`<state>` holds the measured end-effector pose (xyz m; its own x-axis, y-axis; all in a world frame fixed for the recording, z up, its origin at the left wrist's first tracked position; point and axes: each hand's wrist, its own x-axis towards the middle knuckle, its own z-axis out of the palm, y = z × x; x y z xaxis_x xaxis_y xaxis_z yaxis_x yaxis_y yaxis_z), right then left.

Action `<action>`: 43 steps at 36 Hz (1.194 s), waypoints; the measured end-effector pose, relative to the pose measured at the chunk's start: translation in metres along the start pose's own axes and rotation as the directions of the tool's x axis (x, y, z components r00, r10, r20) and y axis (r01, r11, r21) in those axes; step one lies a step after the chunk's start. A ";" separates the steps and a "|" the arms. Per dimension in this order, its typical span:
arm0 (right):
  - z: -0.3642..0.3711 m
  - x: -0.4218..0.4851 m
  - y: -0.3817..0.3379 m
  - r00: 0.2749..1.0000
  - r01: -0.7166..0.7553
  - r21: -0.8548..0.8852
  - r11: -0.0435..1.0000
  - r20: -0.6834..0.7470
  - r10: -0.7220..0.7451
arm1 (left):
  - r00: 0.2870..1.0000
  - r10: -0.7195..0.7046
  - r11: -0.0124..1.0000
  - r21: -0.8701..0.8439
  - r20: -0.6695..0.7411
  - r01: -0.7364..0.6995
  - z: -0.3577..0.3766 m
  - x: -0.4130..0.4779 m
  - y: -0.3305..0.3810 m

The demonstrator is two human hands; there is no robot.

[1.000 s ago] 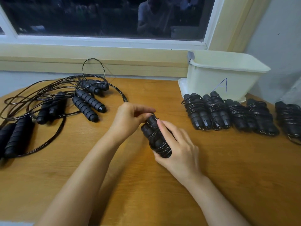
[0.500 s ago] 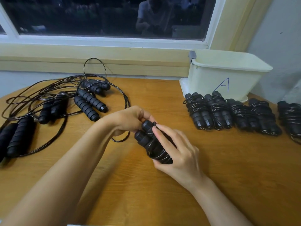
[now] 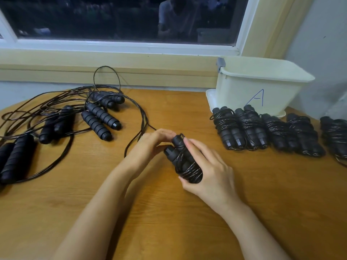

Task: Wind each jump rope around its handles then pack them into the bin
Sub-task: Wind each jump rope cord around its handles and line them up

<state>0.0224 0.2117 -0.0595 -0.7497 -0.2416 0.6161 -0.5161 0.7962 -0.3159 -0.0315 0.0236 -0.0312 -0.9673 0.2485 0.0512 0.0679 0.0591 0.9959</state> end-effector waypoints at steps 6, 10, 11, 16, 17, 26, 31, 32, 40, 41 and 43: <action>0.002 0.001 -0.004 1.000 0.023 -0.054 0.998 -0.010 -0.023 | 0.985 0.162 0.974 0.169 -0.065 -0.149 0.017 -0.005 -0.006; -0.001 0.001 -0.002 1.000 0.024 -0.056 0.998 0.007 -0.023 | 0.989 0.141 0.973 0.188 -0.035 -0.132 0.016 -0.005 -0.006; -0.002 0.001 -0.002 1.000 0.023 -0.062 0.998 0.018 -0.022 | 0.988 0.150 0.972 0.190 -0.042 -0.139 0.017 -0.006 -0.007; -0.001 0.005 -0.008 0.999 -0.024 -0.131 0.991 0.041 0.030 | 0.977 0.149 0.987 0.084 -0.151 -0.137 0.024 -0.009 -0.007; -0.002 0.006 -0.010 0.998 -0.044 -0.170 0.984 0.044 0.052 | 0.971 0.148 0.988 0.078 -0.189 -0.136 0.024 -0.008 -0.007; 0.004 0.002 -0.015 0.990 -0.114 -0.345 0.932 0.044 0.138 | 0.933 0.153 0.988 0.081 -0.326 -0.134 0.025 -0.009 -0.008; 0.003 0.002 -0.017 0.986 -0.158 -0.267 0.951 0.011 0.167 | 0.945 0.164 0.981 -0.051 -0.282 -0.186 0.028 -0.010 -0.002; 0.003 0.002 -0.018 0.978 -0.198 -0.230 0.953 0.020 0.209 | 0.947 0.173 0.978 -0.069 -0.271 -0.198 0.028 -0.011 0.000; -0.004 0.010 -0.014 0.872 -0.408 0.080 0.909 0.327 0.363 | 0.964 0.198 0.950 -0.207 -0.177 -0.233 0.022 -0.010 0.001; -0.006 0.011 -0.014 0.862 -0.421 0.103 0.901 0.357 0.361 | 0.966 0.196 0.950 -0.211 -0.169 -0.230 0.022 -0.010 0.001; -0.009 0.012 -0.013 0.856 -0.425 0.111 0.899 0.371 0.359 | 0.970 0.187 0.950 -0.223 -0.156 -0.219 0.025 -0.010 0.002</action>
<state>0.0240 0.2034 -0.0420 -0.9810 -0.1272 0.1463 -0.1913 0.7565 -0.6253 -0.0156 0.0450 -0.0317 -0.9637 0.1011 0.2470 0.2215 -0.2135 0.9515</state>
